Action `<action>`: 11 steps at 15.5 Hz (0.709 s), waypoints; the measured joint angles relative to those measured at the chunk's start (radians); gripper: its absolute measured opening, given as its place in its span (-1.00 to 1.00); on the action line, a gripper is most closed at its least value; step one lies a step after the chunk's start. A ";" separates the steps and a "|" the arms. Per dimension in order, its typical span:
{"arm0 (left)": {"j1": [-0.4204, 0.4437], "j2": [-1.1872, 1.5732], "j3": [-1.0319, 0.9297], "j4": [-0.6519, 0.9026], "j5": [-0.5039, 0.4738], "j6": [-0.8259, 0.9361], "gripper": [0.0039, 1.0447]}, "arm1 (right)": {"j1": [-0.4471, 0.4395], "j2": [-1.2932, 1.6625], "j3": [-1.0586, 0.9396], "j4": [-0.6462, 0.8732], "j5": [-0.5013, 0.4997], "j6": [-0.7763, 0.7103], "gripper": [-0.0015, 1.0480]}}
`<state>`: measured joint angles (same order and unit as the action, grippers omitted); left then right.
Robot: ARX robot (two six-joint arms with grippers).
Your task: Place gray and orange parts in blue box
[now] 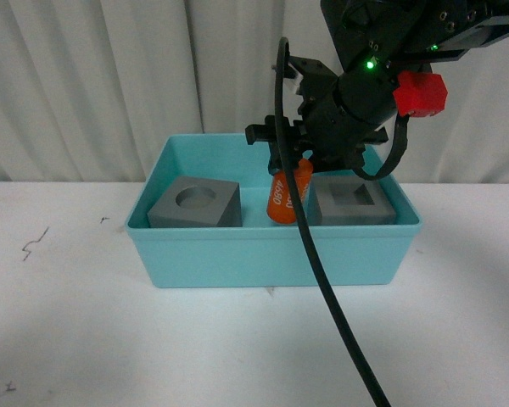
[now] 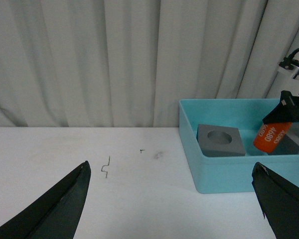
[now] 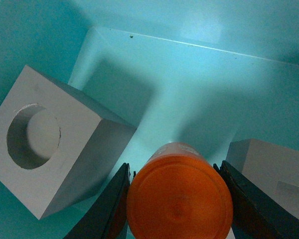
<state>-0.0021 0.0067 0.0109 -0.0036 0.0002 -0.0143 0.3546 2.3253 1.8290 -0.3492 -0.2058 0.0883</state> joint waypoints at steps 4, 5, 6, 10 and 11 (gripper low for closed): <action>0.000 0.000 0.000 0.000 0.000 0.000 0.88 | 0.006 0.019 0.006 -0.011 0.007 -0.004 -0.10; 0.000 0.000 0.000 0.000 0.000 0.000 0.88 | 0.006 0.030 0.016 -0.016 0.008 -0.005 -0.10; 0.000 0.000 0.000 0.000 0.000 0.000 0.88 | 0.008 0.032 0.016 -0.018 0.009 -0.009 -0.03; 0.000 0.000 0.000 0.000 0.000 0.000 0.88 | 0.012 0.032 0.016 -0.014 0.018 -0.010 0.82; 0.000 0.000 0.000 0.000 0.000 0.000 0.88 | 0.011 0.032 0.016 -0.014 0.018 -0.011 0.91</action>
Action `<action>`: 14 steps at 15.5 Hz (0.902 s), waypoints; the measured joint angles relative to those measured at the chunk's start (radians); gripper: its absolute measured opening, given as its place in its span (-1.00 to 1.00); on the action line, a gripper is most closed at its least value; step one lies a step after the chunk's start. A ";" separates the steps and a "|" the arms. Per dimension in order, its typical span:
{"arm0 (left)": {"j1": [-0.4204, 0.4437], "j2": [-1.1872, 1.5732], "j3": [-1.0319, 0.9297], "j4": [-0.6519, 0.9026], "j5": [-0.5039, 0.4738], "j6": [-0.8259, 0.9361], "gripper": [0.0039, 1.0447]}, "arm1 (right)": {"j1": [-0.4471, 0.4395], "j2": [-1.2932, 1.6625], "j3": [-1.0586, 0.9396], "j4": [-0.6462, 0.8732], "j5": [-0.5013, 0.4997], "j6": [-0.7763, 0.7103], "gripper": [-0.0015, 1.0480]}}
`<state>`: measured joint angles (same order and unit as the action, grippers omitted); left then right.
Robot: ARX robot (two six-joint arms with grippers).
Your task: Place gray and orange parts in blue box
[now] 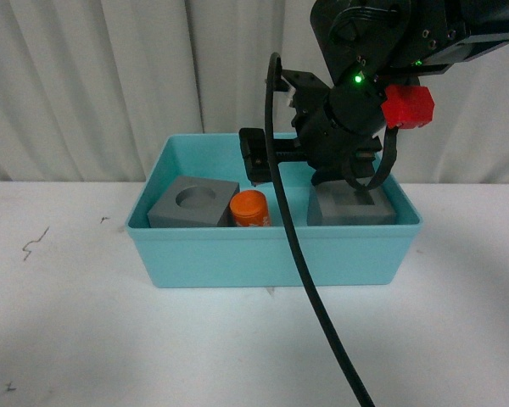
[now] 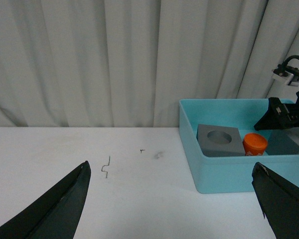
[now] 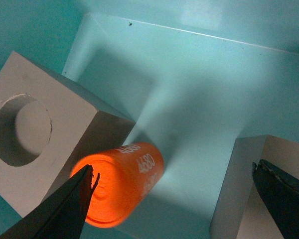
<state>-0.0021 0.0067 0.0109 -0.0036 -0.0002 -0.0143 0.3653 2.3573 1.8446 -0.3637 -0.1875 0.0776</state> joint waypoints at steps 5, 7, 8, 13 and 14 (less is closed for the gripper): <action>0.000 0.000 0.000 0.000 0.000 0.000 0.88 | -0.020 -0.024 -0.004 0.026 -0.005 0.000 0.87; 0.000 0.000 0.000 0.000 0.000 0.000 0.88 | -0.031 -0.085 -0.064 0.133 0.001 0.000 0.87; 0.000 0.000 0.000 0.000 0.000 0.000 0.88 | -0.033 -0.121 -0.095 0.191 0.021 0.000 0.87; 0.000 0.000 0.000 0.000 0.000 0.000 0.88 | -0.031 -0.290 -0.216 0.309 0.041 0.003 0.87; 0.000 0.000 0.000 0.000 0.000 0.000 0.88 | -0.031 -0.320 -0.233 0.315 0.045 0.005 0.87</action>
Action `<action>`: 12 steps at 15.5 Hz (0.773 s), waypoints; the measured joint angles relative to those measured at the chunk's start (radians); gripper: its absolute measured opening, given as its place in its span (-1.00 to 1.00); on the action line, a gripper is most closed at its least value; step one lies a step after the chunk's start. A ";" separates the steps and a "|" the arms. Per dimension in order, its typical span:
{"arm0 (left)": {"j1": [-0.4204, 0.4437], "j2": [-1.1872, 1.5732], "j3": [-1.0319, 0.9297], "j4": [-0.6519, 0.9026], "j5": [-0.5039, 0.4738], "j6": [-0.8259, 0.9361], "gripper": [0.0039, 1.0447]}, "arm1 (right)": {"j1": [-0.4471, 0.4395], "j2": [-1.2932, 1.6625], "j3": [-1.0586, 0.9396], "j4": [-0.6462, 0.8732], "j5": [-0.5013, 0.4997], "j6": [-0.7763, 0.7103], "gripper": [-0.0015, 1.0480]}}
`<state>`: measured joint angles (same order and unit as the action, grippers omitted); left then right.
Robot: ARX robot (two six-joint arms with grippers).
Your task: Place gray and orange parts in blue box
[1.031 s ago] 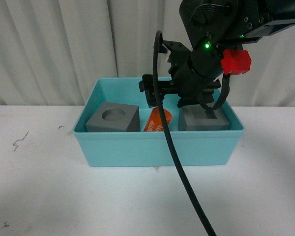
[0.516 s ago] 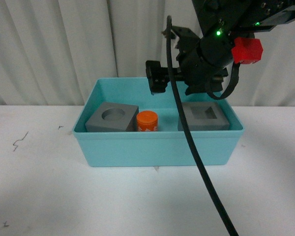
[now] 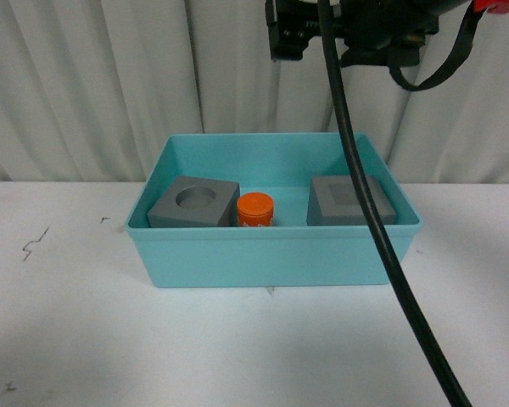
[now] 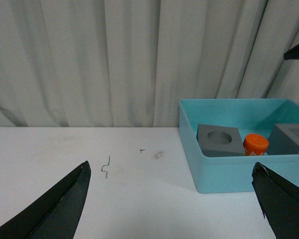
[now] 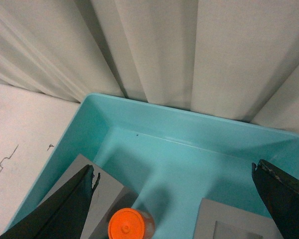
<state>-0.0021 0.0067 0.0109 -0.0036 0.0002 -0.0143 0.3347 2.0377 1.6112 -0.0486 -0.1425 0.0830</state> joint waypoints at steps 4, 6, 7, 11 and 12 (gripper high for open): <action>0.000 0.000 0.000 0.000 0.000 0.000 0.88 | 0.017 -0.145 -0.224 0.414 0.278 -0.030 0.58; 0.000 0.000 0.000 0.000 -0.001 0.000 0.88 | -0.086 -0.393 -0.714 0.852 0.406 -0.069 -0.15; 0.000 0.000 0.000 0.000 0.000 0.000 0.88 | -0.137 -0.553 -1.032 0.956 0.331 -0.077 -0.88; 0.000 0.000 0.000 0.000 0.000 0.000 0.88 | -0.259 -0.938 -1.429 0.956 0.227 -0.081 -0.97; 0.000 0.000 0.000 0.000 0.000 0.000 0.88 | -0.259 -0.945 -1.433 0.953 0.224 -0.081 -0.97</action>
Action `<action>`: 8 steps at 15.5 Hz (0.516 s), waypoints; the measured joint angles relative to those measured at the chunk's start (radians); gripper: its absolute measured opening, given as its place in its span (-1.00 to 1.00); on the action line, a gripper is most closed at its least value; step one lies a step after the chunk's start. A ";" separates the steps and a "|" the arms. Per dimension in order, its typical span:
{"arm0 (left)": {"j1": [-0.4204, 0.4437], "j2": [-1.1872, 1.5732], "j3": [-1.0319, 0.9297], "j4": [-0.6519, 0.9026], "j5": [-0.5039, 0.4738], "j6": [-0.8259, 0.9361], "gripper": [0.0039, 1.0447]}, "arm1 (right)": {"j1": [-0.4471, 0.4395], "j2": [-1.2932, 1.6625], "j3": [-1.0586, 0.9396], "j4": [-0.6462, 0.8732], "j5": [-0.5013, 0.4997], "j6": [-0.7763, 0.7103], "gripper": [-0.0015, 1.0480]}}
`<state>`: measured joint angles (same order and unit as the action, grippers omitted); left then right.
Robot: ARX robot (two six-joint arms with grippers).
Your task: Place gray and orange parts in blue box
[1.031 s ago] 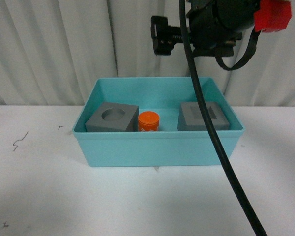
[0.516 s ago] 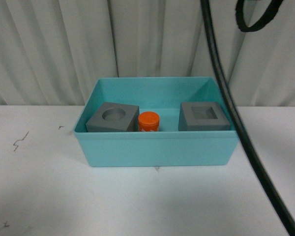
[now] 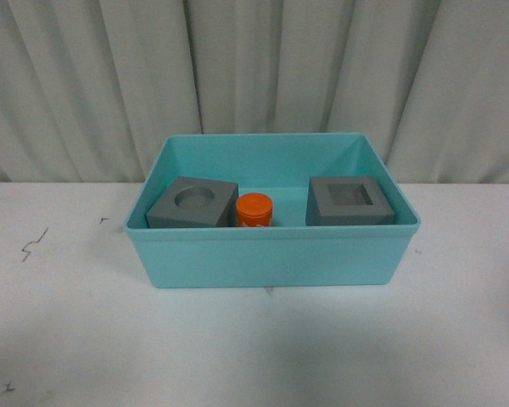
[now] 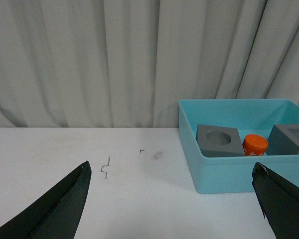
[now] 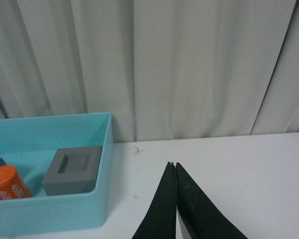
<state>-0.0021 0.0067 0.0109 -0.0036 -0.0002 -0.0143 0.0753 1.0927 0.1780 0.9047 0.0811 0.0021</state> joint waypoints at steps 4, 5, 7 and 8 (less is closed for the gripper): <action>0.000 0.000 0.000 0.000 0.000 0.000 0.88 | -0.010 -0.047 -0.028 -0.021 -0.011 0.000 -0.97; 0.000 0.000 0.000 0.000 0.000 0.000 0.88 | -0.027 -0.063 -0.035 -0.030 -0.039 0.000 -0.97; 0.000 0.000 0.000 0.000 0.000 0.000 0.88 | -0.057 -0.090 -0.048 -0.044 -0.072 0.000 -0.97; 0.000 0.000 0.000 0.000 0.000 0.000 0.88 | -0.066 -0.103 -0.053 -0.050 -0.074 0.000 -0.97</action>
<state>-0.0021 0.0067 0.0109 -0.0036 -0.0006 -0.0143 0.0090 0.9901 0.1246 0.8551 0.0067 0.0021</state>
